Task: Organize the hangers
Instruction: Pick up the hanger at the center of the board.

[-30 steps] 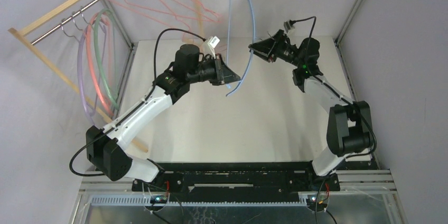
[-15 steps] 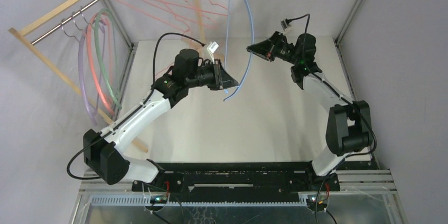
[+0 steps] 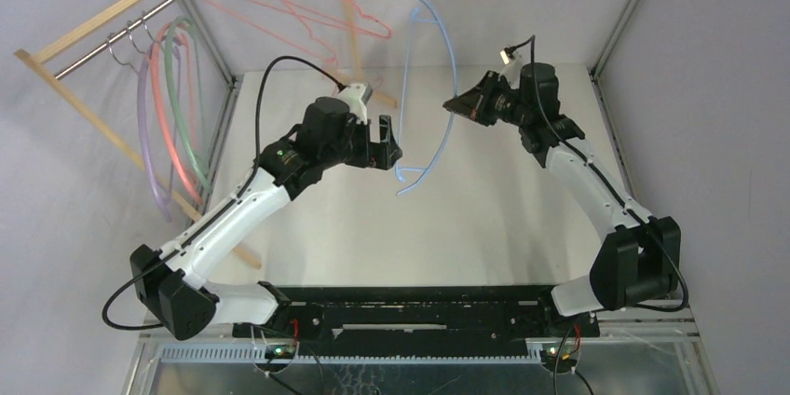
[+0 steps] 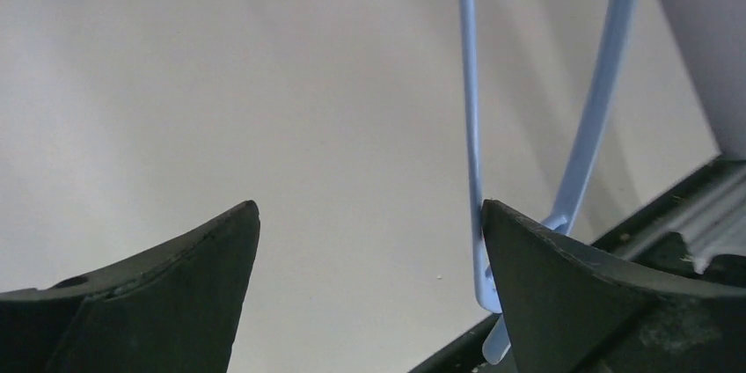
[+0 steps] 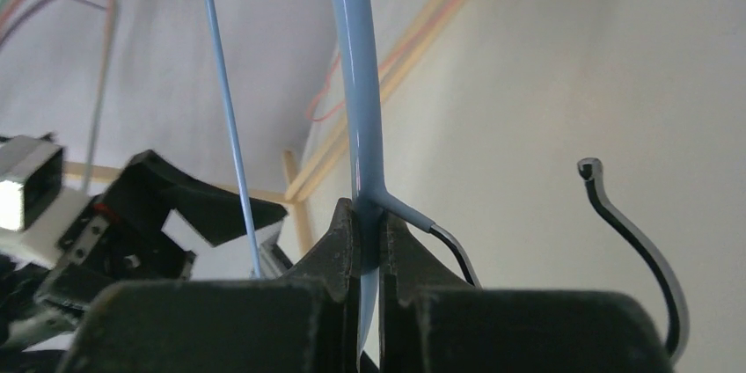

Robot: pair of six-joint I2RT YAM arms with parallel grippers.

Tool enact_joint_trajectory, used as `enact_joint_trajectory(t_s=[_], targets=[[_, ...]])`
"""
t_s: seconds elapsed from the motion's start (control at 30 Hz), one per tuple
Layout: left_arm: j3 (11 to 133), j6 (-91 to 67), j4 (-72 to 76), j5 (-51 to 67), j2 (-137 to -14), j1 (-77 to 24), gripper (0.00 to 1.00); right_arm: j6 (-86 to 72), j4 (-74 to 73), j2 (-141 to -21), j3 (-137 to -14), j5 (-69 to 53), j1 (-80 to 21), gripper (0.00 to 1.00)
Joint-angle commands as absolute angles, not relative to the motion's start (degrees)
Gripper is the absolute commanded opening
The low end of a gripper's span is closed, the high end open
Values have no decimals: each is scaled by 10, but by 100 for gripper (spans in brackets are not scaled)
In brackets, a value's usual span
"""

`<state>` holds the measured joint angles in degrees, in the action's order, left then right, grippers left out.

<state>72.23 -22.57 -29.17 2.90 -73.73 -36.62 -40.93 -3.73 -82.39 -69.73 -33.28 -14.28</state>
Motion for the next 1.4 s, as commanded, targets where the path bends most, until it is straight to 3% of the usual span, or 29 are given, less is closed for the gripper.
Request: enact_joint_trajectory(t_s=[0.0, 0.3, 0.53, 0.93, 1.37], targets=[[773, -176, -312, -98, -708, -415, 99, -340, -133, -786, -746, -222, -180, 0], [809, -163, -320, -208, -760, -531, 99, -373, -256, -794, -758, -78, -206, 0], [825, -130, -317, -257, -802, -583, 100, -360, -361, -834, -857, 7, -214, 0], [881, -91, -341, -339, -879, -627, 100, -360, -404, -892, -939, -12, -222, 0], [890, -72, -346, -325, -917, -627, 100, -366, -441, -920, -1033, -71, -224, 0]])
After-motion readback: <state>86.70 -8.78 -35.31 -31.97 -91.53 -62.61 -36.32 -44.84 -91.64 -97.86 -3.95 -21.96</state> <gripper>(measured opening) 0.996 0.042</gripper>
